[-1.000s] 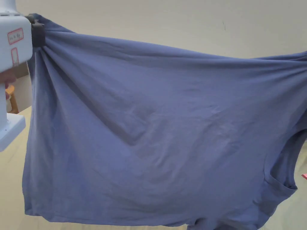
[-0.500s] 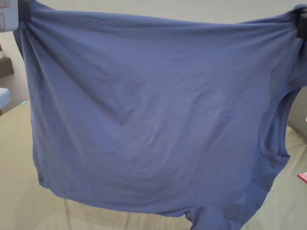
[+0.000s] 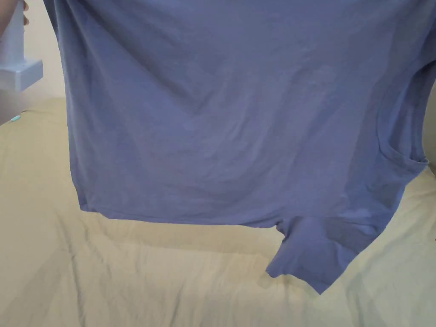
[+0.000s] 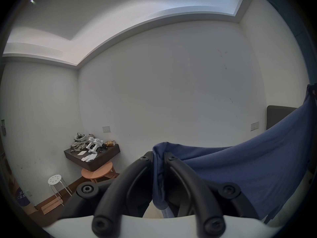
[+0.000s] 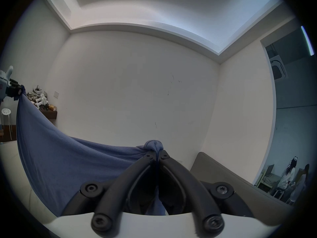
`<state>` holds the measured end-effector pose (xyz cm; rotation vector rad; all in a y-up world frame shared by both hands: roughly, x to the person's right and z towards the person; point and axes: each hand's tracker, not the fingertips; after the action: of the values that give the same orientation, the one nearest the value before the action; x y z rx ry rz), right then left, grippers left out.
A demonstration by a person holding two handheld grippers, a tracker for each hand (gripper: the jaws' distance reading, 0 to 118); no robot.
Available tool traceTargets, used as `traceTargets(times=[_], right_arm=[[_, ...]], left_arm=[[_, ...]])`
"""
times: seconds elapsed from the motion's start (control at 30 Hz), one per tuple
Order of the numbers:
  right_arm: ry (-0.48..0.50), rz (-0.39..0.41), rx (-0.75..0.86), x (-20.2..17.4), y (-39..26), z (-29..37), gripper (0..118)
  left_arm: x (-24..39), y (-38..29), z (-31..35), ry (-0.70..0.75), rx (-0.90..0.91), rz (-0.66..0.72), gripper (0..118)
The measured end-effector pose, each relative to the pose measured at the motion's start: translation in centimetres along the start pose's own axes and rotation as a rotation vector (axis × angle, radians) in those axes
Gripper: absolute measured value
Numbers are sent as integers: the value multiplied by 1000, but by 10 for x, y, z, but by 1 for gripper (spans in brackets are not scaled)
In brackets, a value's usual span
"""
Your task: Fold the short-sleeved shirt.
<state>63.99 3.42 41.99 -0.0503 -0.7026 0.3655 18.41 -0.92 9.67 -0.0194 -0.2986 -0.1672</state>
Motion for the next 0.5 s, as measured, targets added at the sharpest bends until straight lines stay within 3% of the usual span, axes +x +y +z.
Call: traceTargets(times=[0.2, 0.5], right_arm=[[-7, 22, -21, -17, -18, -33, 3], [48, 15, -138, -57, -107, -58, 3]], left_arm=[[27, -12, -57, -34, -23, 72, 10], [51, -87, -100, -21, -133, 21, 10]])
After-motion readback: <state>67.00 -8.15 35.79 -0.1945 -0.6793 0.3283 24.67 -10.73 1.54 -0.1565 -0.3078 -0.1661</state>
